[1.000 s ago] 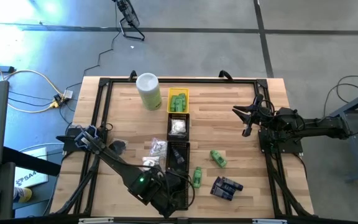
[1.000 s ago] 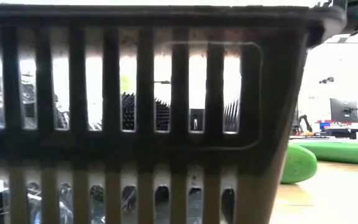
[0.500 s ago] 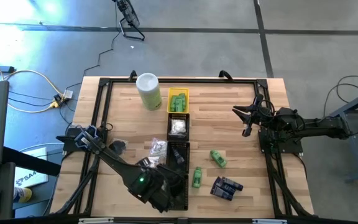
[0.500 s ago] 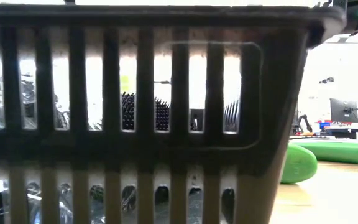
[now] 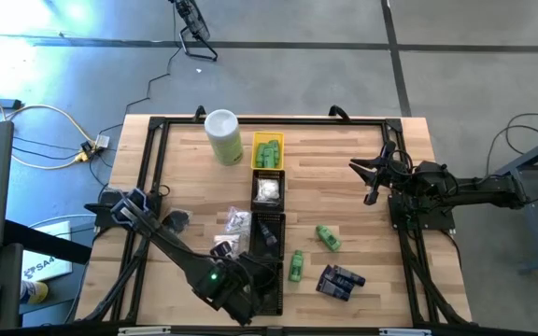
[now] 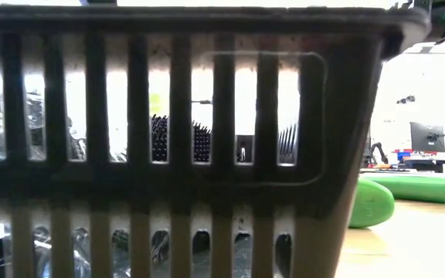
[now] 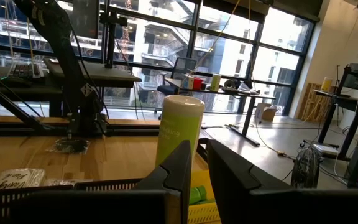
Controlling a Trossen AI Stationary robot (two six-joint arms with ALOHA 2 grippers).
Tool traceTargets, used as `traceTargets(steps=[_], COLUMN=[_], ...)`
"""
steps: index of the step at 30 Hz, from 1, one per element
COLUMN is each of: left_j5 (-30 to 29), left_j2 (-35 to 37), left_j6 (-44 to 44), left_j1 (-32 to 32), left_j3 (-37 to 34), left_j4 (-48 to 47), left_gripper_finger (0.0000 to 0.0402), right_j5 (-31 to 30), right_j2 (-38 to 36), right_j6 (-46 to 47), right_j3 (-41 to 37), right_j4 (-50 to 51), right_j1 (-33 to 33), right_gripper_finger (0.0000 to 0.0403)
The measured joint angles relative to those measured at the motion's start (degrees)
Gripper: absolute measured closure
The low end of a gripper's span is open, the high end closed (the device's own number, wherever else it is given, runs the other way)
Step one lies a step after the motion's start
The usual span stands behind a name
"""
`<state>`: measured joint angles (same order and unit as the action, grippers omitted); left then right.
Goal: Pick & Place Travel size toiletries
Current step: Put the black hairbrush into the bottom black basket
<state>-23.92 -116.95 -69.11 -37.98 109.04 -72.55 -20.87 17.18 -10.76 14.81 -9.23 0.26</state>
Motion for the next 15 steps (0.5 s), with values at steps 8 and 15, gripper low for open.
traceTargets(steps=[8,15], left_j5=[3.3,3.9], left_j2=[0.2,2.5], left_j6=[-0.1,1.8], left_j1=[0.1,0.1], left_j3=[-9.0,-9.9], left_j4=[3.8,0.0], left_gripper_finger=[0.0401,0.0401], right_j5=[0.0,0.0], right_j2=[0.0,0.0], right_j6=[0.3,0.3], right_j3=[0.0,0.0], right_j4=[0.0,0.0], right_j1=[0.0,0.0], right_gripper_finger=[0.0357,0.0357])
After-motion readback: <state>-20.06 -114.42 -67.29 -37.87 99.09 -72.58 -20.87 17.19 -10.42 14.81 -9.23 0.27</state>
